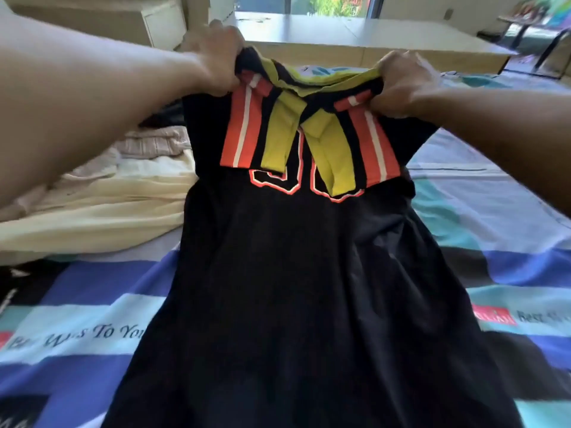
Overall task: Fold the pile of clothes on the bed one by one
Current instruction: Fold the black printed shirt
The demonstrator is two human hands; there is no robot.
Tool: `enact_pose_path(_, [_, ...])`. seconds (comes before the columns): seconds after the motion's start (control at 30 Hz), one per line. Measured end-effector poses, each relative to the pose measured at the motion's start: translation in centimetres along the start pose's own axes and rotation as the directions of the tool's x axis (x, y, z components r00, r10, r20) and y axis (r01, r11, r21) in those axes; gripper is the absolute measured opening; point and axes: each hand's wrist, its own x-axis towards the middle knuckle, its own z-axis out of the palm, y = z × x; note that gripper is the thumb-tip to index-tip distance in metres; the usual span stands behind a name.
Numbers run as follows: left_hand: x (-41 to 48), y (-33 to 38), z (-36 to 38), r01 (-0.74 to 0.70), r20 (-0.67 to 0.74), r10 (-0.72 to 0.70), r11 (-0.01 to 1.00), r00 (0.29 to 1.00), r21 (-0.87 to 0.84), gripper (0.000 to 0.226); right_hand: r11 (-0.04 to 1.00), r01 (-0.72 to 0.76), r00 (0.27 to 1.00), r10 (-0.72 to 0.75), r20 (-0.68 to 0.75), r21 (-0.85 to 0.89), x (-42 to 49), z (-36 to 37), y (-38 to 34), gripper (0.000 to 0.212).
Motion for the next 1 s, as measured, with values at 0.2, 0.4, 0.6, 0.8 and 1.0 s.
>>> enact_pose_path(0.2, [-8.2, -1.3, -4.7, -0.182, -0.002, 0.185, 0.965, 0.983, -0.188, 0.018, 0.991, 0.11, 0.992, -0.114, 0.048, 0.074, -8.1, -4.2, -0.2, 0.019])
enact_pose_path(0.4, [-18.9, 0.4, -9.5, -0.311, 0.054, 0.342, 0.901, 0.938, -0.304, 0.016, 0.932, 0.154, 0.947, -0.234, 0.221, 0.328, -18.3, -7.6, -0.6, 0.018])
enact_pose_path(0.6, [-30.6, 2.8, -8.1, -0.225, 0.275, 0.392, 0.844, 0.878, -0.486, 0.047, 0.928, 0.1, 0.862, -0.261, 0.435, 0.358, -27.5, -5.5, -0.9, 0.042])
enact_pose_path(0.8, [-30.3, 3.4, -8.3, 0.169, 0.279, 0.081, 0.625, 0.957, -0.762, 0.011, 0.781, -0.064, 0.942, -0.157, 0.295, 0.621, -28.7, -6.4, -2.7, 0.025])
enact_pose_path(1.0, [-33.5, 2.1, -9.3, -0.178, 0.418, 0.457, 0.812, 0.785, -0.555, 0.022, 0.868, 0.061, 0.639, -0.414, 0.648, 0.493, -31.1, -8.9, -1.5, 0.024])
